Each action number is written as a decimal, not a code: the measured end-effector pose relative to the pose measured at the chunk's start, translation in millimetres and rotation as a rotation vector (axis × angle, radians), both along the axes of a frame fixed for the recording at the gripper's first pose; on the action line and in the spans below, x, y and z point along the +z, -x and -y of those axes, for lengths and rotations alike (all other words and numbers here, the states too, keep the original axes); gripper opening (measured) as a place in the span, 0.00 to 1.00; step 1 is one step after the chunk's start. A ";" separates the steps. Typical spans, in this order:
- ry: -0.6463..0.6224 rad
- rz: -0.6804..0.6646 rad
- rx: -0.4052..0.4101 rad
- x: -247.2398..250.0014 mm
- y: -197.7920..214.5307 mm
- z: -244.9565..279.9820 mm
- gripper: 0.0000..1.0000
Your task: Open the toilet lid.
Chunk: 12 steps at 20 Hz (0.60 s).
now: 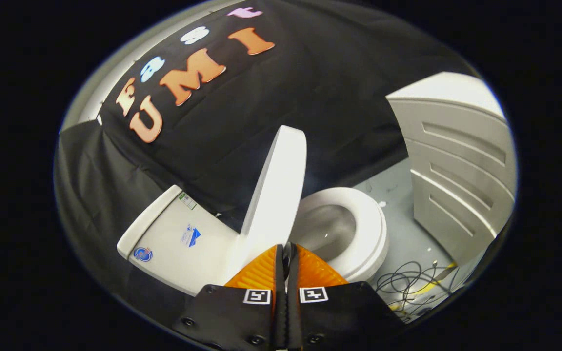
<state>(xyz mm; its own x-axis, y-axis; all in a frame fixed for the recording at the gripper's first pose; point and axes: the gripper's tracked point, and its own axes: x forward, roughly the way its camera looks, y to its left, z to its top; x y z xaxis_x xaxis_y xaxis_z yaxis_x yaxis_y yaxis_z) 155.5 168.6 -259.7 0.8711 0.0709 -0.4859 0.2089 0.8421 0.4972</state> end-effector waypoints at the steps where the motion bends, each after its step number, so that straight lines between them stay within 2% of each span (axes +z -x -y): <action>1: 0.035 0.000 0.007 4.6 -1.0 -3.0 0.08; 6: 0.122 0.020 0.018 22.4 -3.4 -14.9 0.08; 10: 0.262 0.049 0.066 40.8 -9.6 -35.3 0.08; 12: 0.287 0.070 0.071 55.0 -13.3 -45.8 0.08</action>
<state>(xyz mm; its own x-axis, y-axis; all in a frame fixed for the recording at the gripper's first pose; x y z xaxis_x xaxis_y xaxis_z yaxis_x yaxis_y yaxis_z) 168.8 214.4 -204.7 0.9011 0.0009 -0.4335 0.1184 0.9615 0.2480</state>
